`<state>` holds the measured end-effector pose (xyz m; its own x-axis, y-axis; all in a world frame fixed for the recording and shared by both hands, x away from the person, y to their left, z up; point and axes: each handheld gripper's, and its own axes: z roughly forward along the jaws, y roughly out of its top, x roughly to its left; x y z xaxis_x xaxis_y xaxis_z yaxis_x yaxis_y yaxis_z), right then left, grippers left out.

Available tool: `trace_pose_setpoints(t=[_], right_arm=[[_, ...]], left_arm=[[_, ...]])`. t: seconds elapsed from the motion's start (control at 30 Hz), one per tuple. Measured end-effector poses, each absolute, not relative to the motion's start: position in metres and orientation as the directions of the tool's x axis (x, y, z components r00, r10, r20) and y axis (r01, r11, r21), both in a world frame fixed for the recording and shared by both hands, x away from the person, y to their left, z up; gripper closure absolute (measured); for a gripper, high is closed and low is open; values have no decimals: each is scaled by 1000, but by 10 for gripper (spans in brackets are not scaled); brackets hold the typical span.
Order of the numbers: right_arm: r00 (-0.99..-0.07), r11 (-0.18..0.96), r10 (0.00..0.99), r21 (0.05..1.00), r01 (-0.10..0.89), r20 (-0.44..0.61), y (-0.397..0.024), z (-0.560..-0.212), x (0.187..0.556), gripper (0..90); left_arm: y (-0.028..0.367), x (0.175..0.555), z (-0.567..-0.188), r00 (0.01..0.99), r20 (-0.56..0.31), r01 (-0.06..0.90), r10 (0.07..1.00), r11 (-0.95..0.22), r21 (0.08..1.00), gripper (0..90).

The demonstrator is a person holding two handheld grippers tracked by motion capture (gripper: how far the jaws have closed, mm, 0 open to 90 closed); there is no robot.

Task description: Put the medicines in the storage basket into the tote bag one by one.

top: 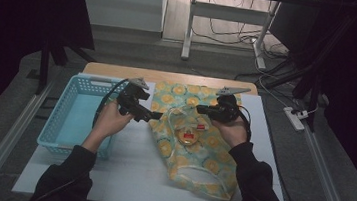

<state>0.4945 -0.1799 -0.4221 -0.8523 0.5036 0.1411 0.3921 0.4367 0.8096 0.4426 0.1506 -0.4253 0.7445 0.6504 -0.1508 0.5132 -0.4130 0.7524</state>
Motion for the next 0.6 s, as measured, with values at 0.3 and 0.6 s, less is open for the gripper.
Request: trace_pose_setpoints(t=[0.3, 0.6], right_arm=[[-852, 439, 504, 807, 395, 143, -179, -423, 494, 900], [-852, 442, 504, 805, 395, 141, -179, -424, 494, 900]], left_arm=[[189, 439, -423, 682, -146, 544, 717, -363, 756, 5], [225, 438, -425, 594, -140, 597, 792, -318, 736, 4]])
